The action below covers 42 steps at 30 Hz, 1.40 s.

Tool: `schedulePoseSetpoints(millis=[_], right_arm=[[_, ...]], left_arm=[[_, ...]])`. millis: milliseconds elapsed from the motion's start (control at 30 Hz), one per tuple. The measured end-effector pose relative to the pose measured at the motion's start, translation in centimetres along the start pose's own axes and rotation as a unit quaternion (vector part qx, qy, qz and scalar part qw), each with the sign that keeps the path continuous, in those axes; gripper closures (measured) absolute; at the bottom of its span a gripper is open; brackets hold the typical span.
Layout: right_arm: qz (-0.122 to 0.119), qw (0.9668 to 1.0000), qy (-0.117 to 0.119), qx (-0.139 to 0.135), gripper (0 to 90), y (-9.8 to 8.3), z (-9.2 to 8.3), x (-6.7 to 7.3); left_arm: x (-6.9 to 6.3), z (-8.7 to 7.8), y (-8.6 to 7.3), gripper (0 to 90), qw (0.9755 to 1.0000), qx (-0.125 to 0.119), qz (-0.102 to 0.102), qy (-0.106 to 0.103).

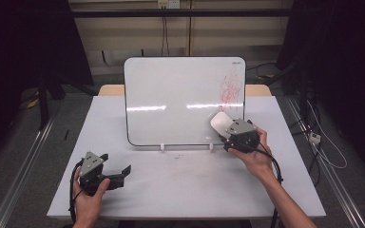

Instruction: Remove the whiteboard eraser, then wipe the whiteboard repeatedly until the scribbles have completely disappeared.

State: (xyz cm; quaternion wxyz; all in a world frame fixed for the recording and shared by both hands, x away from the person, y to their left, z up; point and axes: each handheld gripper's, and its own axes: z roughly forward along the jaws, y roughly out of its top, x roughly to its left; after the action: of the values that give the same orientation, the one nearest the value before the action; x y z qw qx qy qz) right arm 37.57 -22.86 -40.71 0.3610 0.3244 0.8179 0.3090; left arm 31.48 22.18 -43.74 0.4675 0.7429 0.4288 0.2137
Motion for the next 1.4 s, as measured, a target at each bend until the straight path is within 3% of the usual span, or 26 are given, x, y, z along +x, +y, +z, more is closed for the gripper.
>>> schedulePoseSetpoints(millis=[400,667,1133,1400], right_arm=[[0.020,0.9993,-0.009,-0.029,31.6,0.1,-1.7,-0.5],[0.020,0.9990,-0.010,-0.040,31.6,0.2,-2.3,-0.5],[0.042,0.9979,-0.015,-0.047,31.6,0.7,-2.2,-1.4],[0.034,0.9970,-0.027,-0.064,31.6,1.7,-2.6,-1.6]], left_arm=[[-0.2,-0.1,0.1,4.7,1.0000,-0.003,0.005,0.001],[-0.2,-0.2,0.2,4.8,1.0000,-0.003,0.008,0.002],[0.3,-0.1,0.0,4.7,1.0000,-0.001,-0.002,0.000],[0.2,-0.1,0.0,4.7,1.0000,0.001,0.002,0.004]])
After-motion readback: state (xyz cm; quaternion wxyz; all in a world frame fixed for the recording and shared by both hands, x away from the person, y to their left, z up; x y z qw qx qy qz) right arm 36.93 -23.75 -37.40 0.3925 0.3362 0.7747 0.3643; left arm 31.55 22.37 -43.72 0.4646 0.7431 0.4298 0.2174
